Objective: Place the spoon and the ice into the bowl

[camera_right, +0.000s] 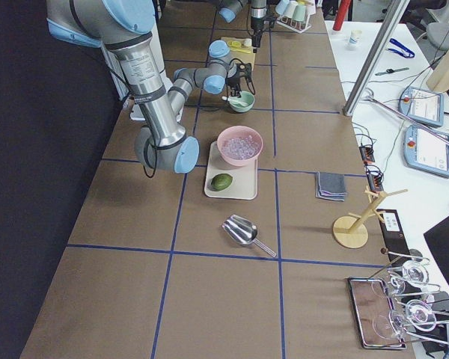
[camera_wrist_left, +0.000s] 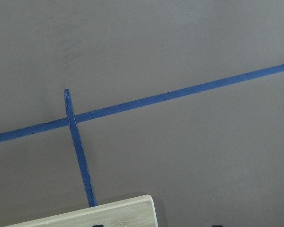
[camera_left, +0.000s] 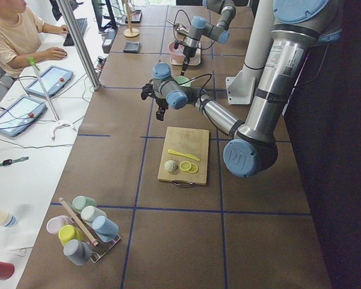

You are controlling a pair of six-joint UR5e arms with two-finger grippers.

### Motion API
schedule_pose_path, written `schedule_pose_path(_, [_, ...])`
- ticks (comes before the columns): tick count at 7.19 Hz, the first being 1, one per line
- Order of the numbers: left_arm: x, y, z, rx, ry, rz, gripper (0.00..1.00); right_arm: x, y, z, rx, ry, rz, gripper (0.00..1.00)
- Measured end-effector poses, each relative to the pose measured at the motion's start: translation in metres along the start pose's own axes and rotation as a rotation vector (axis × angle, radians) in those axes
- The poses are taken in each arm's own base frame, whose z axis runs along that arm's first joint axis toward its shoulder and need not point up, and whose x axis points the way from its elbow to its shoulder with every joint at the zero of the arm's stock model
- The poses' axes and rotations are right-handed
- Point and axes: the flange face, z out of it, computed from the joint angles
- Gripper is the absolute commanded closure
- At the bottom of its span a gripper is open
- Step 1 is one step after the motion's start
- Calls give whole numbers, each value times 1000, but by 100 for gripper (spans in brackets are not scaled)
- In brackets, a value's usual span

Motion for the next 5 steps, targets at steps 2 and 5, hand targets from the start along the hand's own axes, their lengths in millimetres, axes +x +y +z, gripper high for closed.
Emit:
schedule_pose_path(2, [2, 0, -2, 3, 3, 0, 16, -14, -1, 25, -5, 29, 2, 97])
schedule_pose_path(5, [-1, 9, -7, 5, 4, 0, 15, -18, 1, 39, -11, 51, 1, 1])
